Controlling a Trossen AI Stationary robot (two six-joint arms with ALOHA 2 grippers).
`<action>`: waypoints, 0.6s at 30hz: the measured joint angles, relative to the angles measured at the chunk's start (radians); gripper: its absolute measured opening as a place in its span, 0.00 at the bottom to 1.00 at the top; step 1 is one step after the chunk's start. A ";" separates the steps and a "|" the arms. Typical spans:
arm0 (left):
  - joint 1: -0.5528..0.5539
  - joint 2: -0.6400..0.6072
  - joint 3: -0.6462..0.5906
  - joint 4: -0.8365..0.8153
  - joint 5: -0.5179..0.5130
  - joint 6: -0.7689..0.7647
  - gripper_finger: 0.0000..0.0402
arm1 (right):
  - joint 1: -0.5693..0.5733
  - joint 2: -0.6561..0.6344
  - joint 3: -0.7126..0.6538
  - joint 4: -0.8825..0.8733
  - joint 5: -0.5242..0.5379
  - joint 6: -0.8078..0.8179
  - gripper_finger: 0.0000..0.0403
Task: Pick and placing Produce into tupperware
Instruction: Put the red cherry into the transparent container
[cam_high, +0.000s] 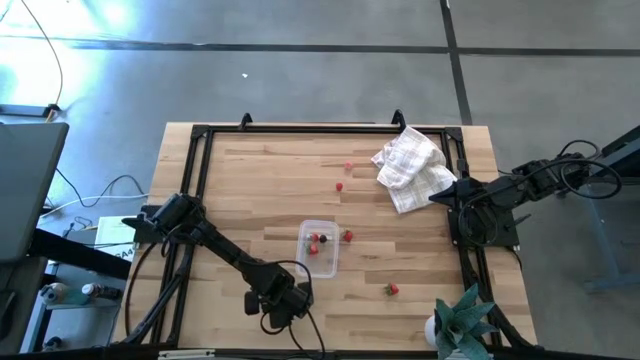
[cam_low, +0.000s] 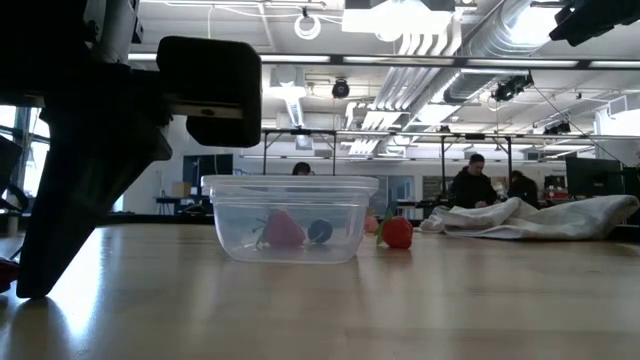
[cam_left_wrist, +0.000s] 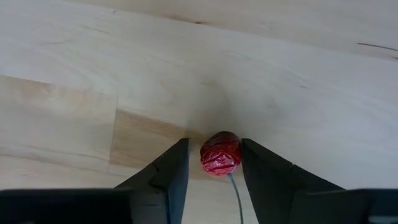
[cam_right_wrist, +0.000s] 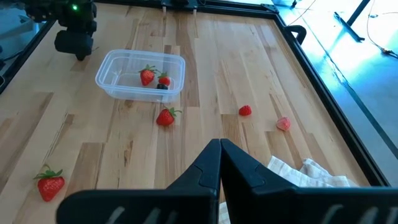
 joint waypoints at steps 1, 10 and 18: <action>0.000 0.000 0.000 -0.001 0.003 -0.002 0.31 | 0.000 0.000 0.000 0.000 0.000 0.000 0.00; 0.000 0.001 0.000 -0.006 0.015 -0.006 0.15 | 0.000 0.000 0.000 0.000 0.000 0.000 0.00; 0.000 0.001 0.000 -0.007 0.017 -0.022 0.17 | 0.000 0.000 0.000 0.000 0.000 0.000 0.00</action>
